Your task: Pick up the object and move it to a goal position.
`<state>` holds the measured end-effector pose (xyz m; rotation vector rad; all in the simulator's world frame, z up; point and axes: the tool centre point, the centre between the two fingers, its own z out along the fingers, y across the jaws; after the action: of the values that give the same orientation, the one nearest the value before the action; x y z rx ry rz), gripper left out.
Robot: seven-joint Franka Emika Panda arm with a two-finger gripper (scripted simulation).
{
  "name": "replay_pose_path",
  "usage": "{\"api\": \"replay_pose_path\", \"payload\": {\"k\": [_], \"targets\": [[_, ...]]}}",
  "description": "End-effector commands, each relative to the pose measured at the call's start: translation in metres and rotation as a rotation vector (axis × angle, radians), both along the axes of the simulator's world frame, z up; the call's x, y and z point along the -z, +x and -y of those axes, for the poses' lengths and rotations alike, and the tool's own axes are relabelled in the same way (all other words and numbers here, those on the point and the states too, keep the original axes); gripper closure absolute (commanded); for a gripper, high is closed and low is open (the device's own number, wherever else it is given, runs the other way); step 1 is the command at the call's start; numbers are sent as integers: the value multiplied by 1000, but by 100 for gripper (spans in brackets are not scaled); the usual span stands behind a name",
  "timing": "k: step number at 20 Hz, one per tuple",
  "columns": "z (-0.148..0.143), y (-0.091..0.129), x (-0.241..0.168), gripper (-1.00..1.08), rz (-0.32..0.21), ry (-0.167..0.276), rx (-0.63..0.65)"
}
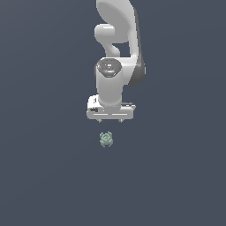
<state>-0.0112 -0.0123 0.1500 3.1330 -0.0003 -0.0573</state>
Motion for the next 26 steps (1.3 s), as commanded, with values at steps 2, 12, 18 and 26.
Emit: {"api": "replay_pose_path", "payload": {"k": [2,12,18,26], "targets": [[4,7,9,-92,5,2,-21],[20,36,49,-92,30,9,-114],[24,42,59,-92,36,10,-136],[24,41,73,-92,34,10,-134]]}}
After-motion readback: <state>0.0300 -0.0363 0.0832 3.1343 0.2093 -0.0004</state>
